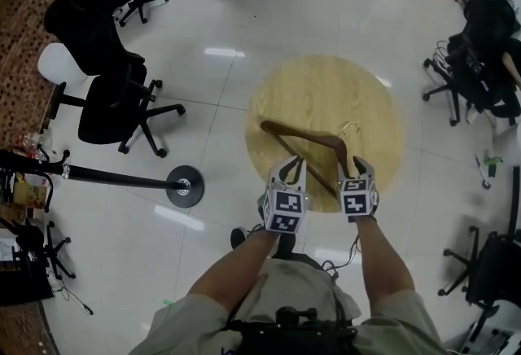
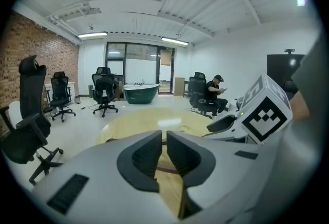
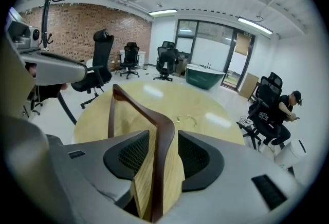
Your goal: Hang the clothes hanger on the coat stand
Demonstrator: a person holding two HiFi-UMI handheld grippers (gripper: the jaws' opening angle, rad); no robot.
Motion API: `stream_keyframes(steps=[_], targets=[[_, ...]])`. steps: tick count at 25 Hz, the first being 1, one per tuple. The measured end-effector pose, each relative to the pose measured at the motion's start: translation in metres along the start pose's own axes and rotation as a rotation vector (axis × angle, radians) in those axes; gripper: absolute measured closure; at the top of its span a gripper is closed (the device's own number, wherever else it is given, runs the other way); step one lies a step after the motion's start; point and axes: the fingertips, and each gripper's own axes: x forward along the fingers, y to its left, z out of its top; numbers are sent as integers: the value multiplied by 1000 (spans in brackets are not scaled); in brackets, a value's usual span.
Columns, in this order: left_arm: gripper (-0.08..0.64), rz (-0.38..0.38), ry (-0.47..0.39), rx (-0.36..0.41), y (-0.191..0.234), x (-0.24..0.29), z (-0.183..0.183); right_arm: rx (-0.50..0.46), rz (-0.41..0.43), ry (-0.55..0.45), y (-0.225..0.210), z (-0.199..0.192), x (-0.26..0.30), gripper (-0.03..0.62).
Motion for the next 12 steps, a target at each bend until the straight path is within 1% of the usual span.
stream_keyframes(steps=[5, 12], targets=[[531, -1, 6, 5, -7, 15, 7, -1, 24, 26, -10, -6, 9, 430], [531, -1, 21, 7, -12, 23, 2, -6, 34, 53, -13, -17, 15, 430]])
